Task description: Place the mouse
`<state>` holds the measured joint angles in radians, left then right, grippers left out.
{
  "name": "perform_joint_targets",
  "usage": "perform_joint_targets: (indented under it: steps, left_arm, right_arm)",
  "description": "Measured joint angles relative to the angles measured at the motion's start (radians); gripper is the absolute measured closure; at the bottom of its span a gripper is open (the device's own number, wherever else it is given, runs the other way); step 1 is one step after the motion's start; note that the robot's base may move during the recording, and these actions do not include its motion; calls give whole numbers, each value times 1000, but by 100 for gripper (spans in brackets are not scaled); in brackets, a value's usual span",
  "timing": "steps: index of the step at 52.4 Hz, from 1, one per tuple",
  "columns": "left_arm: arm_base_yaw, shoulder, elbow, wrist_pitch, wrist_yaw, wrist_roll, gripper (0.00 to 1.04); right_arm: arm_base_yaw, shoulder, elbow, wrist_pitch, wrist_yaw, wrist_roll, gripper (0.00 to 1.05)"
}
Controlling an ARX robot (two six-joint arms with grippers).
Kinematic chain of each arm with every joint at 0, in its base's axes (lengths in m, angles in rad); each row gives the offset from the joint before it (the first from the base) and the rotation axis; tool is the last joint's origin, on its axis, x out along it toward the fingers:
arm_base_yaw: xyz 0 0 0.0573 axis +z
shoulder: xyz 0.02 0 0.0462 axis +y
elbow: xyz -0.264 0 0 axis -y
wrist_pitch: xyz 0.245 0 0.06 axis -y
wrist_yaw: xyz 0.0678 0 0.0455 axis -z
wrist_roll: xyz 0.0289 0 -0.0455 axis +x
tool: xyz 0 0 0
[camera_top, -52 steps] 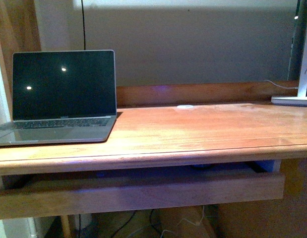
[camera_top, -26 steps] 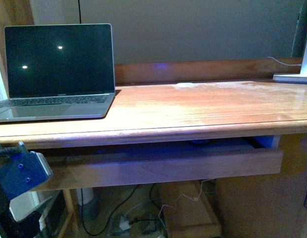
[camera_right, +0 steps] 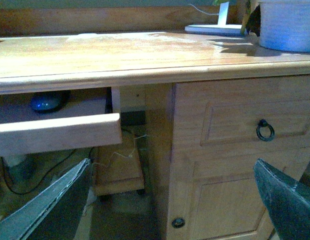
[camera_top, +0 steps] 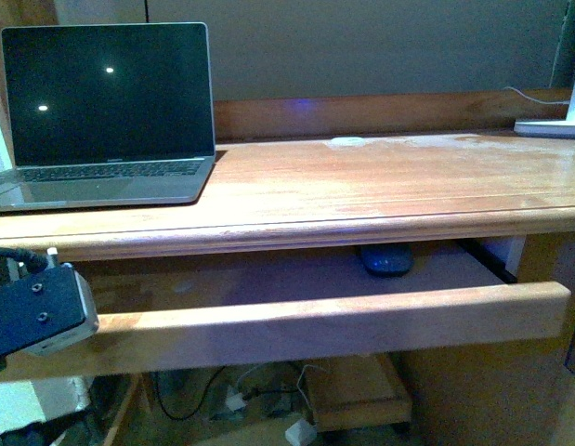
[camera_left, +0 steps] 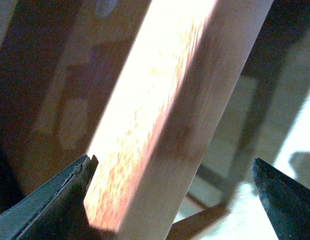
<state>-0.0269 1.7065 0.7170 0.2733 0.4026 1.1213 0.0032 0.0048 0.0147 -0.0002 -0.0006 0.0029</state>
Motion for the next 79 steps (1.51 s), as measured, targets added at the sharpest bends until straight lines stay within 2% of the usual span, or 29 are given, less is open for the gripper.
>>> perform_joint_targets:
  steps: [10,15,20,23,25,29,32,34,38,42,47,51,63,66,68,70,73,79]
  left_arm:
    - [-64,-211,-131,-198,228,-142,8]
    - [-122,-365,-201,-251,321,-340,8]
    - [-159,-463,-238,-203,345,-539,8]
    - [-176,-558,-240,-108,305,-735,8]
    - [-180,-631,-230,-50,234,-893,8]
    - [-183,-707,-212,-45,105,-1045,8]
    - [-183,-782,-206,-93,-53,-1170,8]
    - [-182,-839,-211,-133,-154,-1230,8]
    - [-183,-972,-240,-200,-282,-1297,8]
    - [-188,-1078,-264,-254,-338,-1323,8]
    - [-245,-1279,-353,-257,-592,-1236,23]
    - [-247,-1406,-407,-306,-668,-1188,35]
    - [-163,-1535,-510,-315,-583,-1141,72]
    - [-136,-1551,-532,-312,-547,-1138,83]
    - [-69,-1568,-547,-312,-457,-1136,92]
    - [-10,-1579,-561,-308,-419,-1134,101]
    - [13,-1588,-574,-304,-420,-1133,102]
    - [19,-1604,-596,-299,-404,-1132,102]
  right_arm:
    - [0,0,0,0,0,0,7]
    - [0,0,0,0,0,0,7]
    - [0,0,0,0,0,0,7]
    - [0,0,0,0,1,0,7]
    - [0,0,0,0,1,0,7]
    - [0,0,0,0,0,0,7]
    - [0,0,0,0,0,0,7]
    - [0,0,0,0,0,0,7]
    - [0,0,0,0,0,0,7]
    - [0,0,0,0,0,0,7]
    - [0,0,0,0,0,0,7]
    - [0,0,0,0,1,0,7]
    - [1,2,1,-5,3,5,7]
    - [30,54,15,-16,35,36,7]
    - [65,138,36,35,60,63,7]
    - [103,230,64,113,85,73,7]
    - [140,339,106,206,111,88,7]
    - [200,511,196,302,150,92,7]
